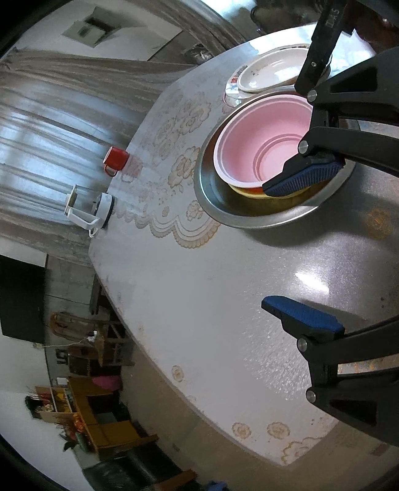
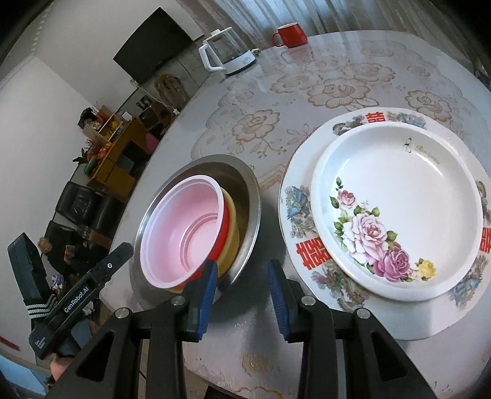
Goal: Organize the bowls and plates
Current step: 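Move the right gripper to the steel bowl rim while the left gripper approaches it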
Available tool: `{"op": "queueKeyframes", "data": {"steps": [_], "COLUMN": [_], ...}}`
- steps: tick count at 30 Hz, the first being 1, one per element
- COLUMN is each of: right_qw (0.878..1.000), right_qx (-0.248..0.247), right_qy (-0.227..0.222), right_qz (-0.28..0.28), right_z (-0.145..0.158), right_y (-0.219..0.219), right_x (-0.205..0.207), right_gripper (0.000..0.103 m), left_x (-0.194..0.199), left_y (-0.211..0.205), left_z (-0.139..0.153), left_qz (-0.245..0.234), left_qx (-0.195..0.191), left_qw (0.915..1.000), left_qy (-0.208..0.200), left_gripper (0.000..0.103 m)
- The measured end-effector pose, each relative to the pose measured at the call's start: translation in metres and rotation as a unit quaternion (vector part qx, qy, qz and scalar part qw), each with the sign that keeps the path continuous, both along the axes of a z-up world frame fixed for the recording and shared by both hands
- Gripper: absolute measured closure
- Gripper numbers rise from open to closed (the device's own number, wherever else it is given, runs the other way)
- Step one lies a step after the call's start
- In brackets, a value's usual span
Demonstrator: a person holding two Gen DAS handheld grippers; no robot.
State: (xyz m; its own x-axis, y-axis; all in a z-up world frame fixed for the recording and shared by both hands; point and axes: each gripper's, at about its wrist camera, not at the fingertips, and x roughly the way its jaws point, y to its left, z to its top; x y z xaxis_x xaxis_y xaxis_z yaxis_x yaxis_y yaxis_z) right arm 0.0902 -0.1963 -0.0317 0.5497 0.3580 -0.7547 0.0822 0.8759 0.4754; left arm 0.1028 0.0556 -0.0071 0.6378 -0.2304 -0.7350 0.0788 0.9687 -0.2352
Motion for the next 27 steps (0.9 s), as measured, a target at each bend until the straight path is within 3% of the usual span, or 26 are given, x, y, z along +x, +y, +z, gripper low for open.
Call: {"op": "queueKeyframes", "data": {"steps": [11,27], "right_qw": [1.0,0.999], "right_qx": [-0.018,-0.032], "right_qy": [0.003,0.005], "right_qz": [0.017,0.018], "right_z": [-0.007,-0.008], "right_y": [0.013,0.012], "right_x": [0.01,0.018], "right_gripper": [0.07,0.074], "left_x": [0.008,0.012], "left_y": [-0.008,-0.01], "left_z": [-0.011,-0.017], "left_qz": [-0.015,-0.03], "left_qx": [0.029,0.019], "left_qw": [0.9994,0.9992], "left_qy": [0.014,0.018], "left_gripper": [0.041,0.043]}}
